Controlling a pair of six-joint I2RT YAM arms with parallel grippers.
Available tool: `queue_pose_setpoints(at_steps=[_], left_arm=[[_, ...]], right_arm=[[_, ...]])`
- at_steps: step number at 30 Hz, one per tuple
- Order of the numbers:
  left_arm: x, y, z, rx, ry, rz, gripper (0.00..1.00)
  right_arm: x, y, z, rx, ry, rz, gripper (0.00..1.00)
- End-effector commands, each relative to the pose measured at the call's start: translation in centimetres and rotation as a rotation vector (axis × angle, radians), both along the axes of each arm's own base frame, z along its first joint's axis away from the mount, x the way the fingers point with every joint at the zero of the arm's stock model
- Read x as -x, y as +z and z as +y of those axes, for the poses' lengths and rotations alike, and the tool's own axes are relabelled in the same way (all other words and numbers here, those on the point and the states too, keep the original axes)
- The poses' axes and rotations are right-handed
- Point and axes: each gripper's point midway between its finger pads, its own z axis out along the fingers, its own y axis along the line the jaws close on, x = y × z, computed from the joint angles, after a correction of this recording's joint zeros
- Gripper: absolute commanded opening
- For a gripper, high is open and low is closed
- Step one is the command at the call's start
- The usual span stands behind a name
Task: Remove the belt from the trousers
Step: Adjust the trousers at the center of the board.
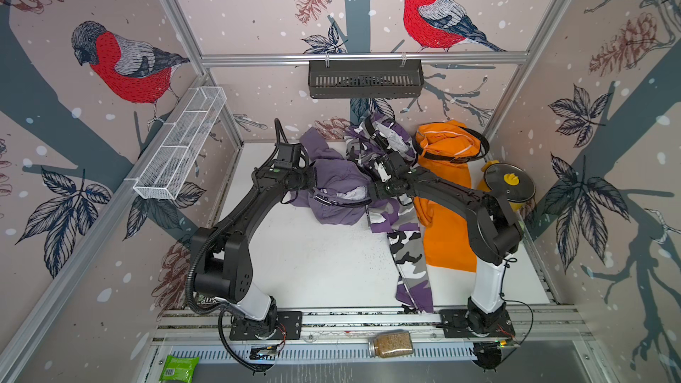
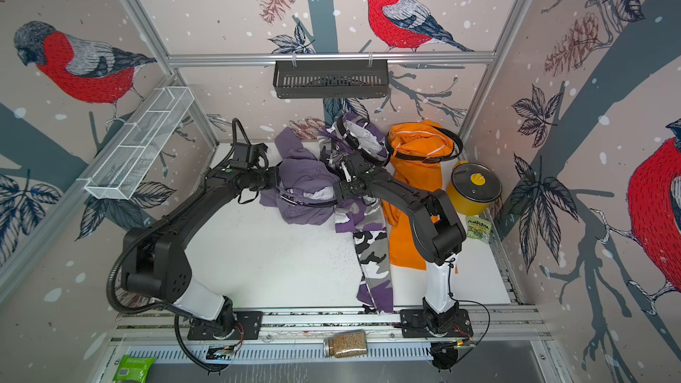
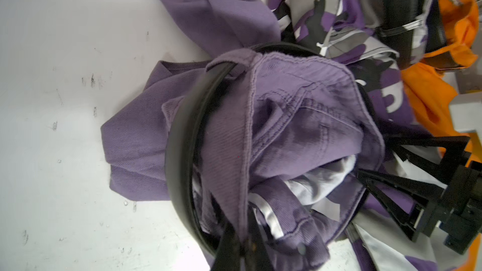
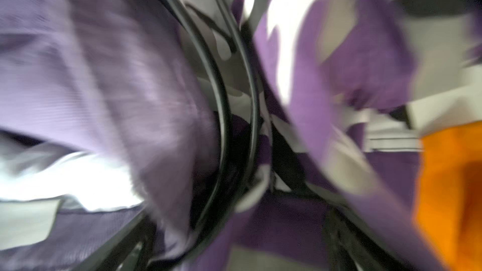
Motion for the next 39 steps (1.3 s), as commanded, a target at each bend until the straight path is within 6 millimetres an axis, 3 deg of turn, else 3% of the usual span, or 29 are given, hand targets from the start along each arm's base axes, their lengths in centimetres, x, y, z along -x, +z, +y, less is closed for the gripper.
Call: queue_pose_setpoints(at_steps=[1, 5, 8, 14, 16, 23, 27, 34, 37, 38, 39], left_arm=[[0.6, 3.2, -0.5, 0.043, -0.026, -0.048, 0.00], [1.1, 6.8, -0.5, 0.059, -0.041, -0.137, 0.00], [1.4, 9.0, -0.4, 0.070, -0.037, -0.186, 0.00], [1.9, 11.2, -0.6, 0.091, -0.043, -0.232, 0.00], [2.0, 11.9, -0.6, 0.096, -0.042, -0.248, 0.00], [2.3, 13.6, -0.6, 0.115, -0.042, -0.282, 0.00], [2.4, 14.3, -0.7, 0.126, -0.042, -0.293, 0.00], [2.8, 15.6, -0.9, 0.151, -0.048, -0.317, 0.00], [2.8, 15.6, -1.4, 0.179, -0.060, -0.315, 0.00], [2.7, 15.5, -1.5, 0.189, -0.064, -0.310, 0.00], [2.7, 15.4, -1.7, 0.195, -0.068, -0.309, 0.00]], right_arm=[[0.0, 3.9, 0.3, 0.004, 0.054, -0.138, 1.00], [1.4, 9.0, 0.8, -0.015, 0.170, -0.302, 1.00], [4.5, 11.6, 3.1, -0.006, 0.361, -0.422, 0.99], [10.7, 12.0, 8.6, -0.114, 0.684, -0.508, 0.99], [11.7, 11.9, 10.3, -0.134, 0.728, -0.538, 0.99], [11.7, 11.6, 15.6, -0.203, 0.772, -0.583, 0.99], [10.1, 11.3, 17.6, -0.245, 0.714, -0.618, 0.99], [10.0, 11.8, 20.9, -0.376, 0.767, -0.649, 1.00], [10.2, 12.8, 22.0, -0.424, 0.807, -0.659, 0.88], [10.3, 13.1, 22.3, -0.438, 0.818, -0.657, 0.74], [10.3, 13.4, 22.4, -0.446, 0.824, -0.652, 0.49]])
